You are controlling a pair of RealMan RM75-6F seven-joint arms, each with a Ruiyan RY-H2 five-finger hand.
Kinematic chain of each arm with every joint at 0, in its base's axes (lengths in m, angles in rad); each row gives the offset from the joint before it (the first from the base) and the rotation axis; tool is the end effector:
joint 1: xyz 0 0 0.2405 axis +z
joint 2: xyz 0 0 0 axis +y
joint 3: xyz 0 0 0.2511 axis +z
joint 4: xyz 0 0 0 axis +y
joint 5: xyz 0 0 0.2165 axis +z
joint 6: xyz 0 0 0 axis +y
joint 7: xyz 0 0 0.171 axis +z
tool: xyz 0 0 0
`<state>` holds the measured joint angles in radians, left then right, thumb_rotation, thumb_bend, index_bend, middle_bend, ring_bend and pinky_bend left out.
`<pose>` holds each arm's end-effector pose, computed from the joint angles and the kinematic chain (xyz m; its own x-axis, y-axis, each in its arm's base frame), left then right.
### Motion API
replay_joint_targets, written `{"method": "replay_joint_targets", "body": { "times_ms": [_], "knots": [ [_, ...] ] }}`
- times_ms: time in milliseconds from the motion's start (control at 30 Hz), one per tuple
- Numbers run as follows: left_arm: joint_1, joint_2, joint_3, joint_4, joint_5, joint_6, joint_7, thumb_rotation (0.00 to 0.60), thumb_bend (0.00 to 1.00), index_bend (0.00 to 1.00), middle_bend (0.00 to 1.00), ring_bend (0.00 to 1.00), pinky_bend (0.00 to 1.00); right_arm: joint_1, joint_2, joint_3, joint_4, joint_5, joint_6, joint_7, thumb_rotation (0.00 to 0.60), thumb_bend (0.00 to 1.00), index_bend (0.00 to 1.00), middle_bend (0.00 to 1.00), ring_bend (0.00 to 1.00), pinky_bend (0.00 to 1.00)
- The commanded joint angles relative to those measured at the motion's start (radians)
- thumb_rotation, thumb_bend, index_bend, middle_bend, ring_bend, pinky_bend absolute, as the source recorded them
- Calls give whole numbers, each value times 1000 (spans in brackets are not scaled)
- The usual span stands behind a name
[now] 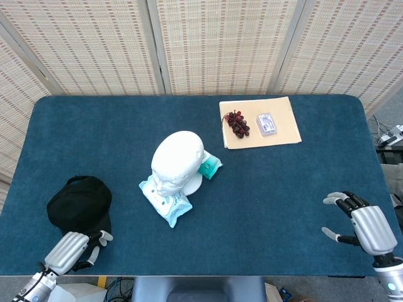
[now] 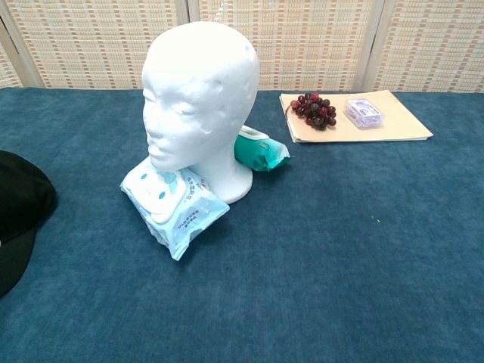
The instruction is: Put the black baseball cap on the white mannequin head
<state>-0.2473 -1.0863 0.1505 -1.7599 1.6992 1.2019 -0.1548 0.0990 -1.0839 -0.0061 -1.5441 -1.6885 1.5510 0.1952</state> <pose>-0.2559 0.1843 0.0671 0.2536 0.4533 0.8545 0.9540 -0.2631 -0.1436 -0.2948 -0.1985 0.1557 0.3192 -0.0166 0.9475 -0.9290 -0.2032 0.3094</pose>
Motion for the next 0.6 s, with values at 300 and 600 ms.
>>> {"method": "replay_joint_targets", "body": {
  "times_ms": [300, 600],
  "knots": [
    [-31, -37, -49, 65, -132, -73, -5, 600, 610, 316, 415, 367, 476, 0, 1, -1, 0, -2, 2, 0, 600, 39, 353, 325, 255, 433],
    [-42, -62, -73, 118, -216, -110, 42, 600, 610, 316, 415, 367, 469, -1, 0, -1, 0, -2, 4, 1, 600, 39, 353, 325, 255, 433]
  ]
}}
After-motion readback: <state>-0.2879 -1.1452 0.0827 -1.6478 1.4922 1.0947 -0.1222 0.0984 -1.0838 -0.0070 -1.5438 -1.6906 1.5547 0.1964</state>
